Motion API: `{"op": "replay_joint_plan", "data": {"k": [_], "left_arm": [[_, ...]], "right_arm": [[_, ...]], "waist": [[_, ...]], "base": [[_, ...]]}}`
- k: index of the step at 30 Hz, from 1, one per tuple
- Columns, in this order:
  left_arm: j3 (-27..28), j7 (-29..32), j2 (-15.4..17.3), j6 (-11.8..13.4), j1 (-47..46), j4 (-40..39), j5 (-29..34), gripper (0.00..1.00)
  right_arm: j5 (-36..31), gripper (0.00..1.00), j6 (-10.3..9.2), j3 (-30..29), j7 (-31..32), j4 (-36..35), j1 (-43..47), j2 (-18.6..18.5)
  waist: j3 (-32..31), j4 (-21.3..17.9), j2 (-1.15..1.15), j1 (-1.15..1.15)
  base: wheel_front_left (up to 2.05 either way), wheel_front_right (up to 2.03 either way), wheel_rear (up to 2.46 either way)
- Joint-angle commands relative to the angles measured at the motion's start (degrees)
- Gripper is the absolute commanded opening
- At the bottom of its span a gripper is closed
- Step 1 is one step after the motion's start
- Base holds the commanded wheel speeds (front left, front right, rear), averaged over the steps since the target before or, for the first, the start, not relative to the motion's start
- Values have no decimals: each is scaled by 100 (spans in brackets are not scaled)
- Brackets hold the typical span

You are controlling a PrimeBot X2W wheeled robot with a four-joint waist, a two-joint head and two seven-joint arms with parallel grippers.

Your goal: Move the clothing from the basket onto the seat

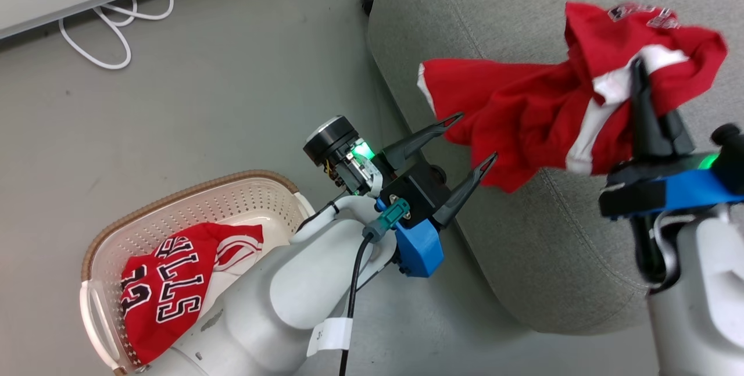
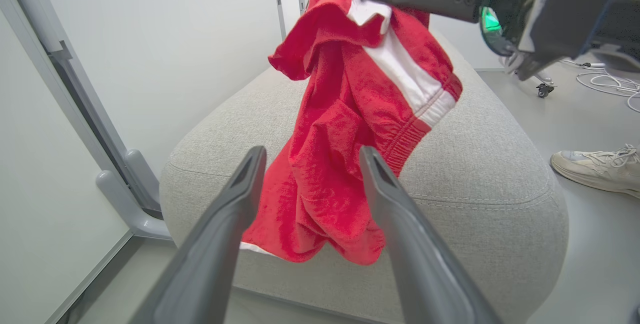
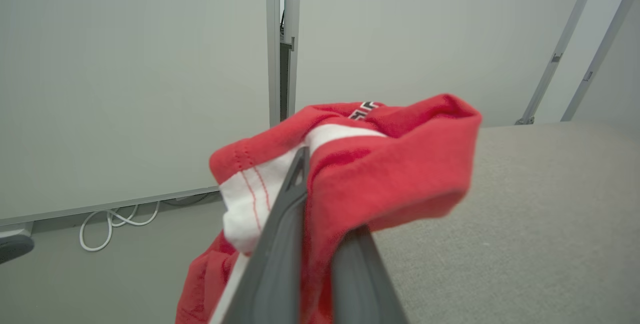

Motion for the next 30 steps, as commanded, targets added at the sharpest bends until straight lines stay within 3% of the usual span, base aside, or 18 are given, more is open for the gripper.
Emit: {"op": "replay_joint_plan", "data": {"k": [1,10,15,18,24,30], "left_arm": [[37,-17,12,23,-79,-13,-1,100],[108,-8,161,86,-469,-41,138,100],[125,59,287,116,-785,-131,233,100],[129,82,349,136,-896,-191,267,100],[93,190,481,163,-1227,-386,411,100],[61,260,538,188,-1382,-558,454,100]], "right_arm": [[-48,0,1,-27,-21,-105,-123,-63],[-189,0,1,-413,-19,-744,-1343,-651],[-168,0,1,-1060,-20,-854,-2190,-1226],[-126,0,1,-1375,-19,-865,-2423,-1393],[-145,0,0,-2067,-12,-453,-2863,-1919],[-209,0,1,-2358,-13,310,-2781,-2101]], "waist": [[29,15,0,0],[724,59,0,0],[1311,117,0,0],[1524,132,0,0],[2070,188,0,0],[2362,238,0,0]], "base": [[0,0,0],[0,0,0],[0,0,0],[0,0,0],[0,0,0],[0,0,0]]}}
